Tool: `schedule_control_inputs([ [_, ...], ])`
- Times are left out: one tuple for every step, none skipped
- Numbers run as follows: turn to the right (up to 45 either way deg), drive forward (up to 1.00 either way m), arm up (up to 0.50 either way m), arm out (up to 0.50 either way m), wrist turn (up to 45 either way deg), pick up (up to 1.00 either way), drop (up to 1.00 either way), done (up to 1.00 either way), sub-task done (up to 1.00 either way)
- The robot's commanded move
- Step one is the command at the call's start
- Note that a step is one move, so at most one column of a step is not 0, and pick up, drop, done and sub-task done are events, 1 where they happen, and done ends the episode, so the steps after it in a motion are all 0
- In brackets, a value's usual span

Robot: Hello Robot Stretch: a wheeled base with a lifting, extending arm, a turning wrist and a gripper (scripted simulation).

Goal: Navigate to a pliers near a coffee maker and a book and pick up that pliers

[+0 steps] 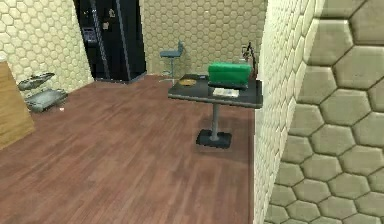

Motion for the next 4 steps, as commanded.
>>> schedule_control_inputs([
  [0.0,0.9,0.0,0.0,0.0,0.0,0.0,0.0,0.0],
  [0.0,0.25,0.0,0.0,0.0,0.0,0.0,0.0,0.0],
  [-45.0,0.0,0.0,0.0,0.0,0.0,0.0,0.0,0.0],
  [-3.0,0.0,0.0,0.0,0.0,0.0,0.0,0.0,0.0],
])
